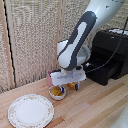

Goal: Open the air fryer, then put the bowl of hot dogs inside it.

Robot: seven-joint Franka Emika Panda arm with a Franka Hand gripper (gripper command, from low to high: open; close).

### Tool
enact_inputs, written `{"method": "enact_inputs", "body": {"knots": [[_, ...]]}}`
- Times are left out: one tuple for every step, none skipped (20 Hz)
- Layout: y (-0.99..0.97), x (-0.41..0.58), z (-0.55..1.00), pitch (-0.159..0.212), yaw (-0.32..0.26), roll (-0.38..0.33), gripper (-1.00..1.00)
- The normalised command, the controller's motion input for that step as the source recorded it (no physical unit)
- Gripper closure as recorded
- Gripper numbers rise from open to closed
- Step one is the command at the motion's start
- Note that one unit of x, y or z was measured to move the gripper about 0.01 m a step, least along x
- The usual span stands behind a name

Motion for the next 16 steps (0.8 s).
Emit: {"method": "enact_inputs", "body": {"knots": [[-0.24,0.000,-0.29,-0.171,0.094,0.000,-1.00],[-0.25,0.000,-0.34,-0.148,0.076,0.000,-1.00],[-0.25,0.000,-0.37,-0.126,0.069,0.000,-1.00],[-0.25,0.000,-0.40,-0.122,0.066,0.000,-1.00],[-0.26,0.000,-0.42,-0.116,0.065,0.000,-1.00],[-0.26,0.000,-0.45,-0.087,0.066,0.000,-1.00],[-0.27,0.026,-0.43,-0.035,0.066,0.003,-1.00],[-0.23,0.083,-0.35,0.000,0.056,0.028,-1.00],[-0.17,0.069,-0.27,0.000,0.053,0.020,1.00],[-0.06,0.043,-0.16,0.026,0.048,0.000,1.00],[0.00,0.031,-0.05,0.029,0.039,0.000,1.00],[0.00,0.000,-0.02,0.000,0.035,-0.009,1.00],[0.00,0.000,-0.03,0.000,0.035,0.000,1.00],[0.00,0.000,0.00,0.000,0.036,0.000,1.00],[0.00,0.000,0.00,0.000,0.011,0.000,1.00],[0.00,0.000,0.00,-0.027,0.000,0.000,1.00]]}}
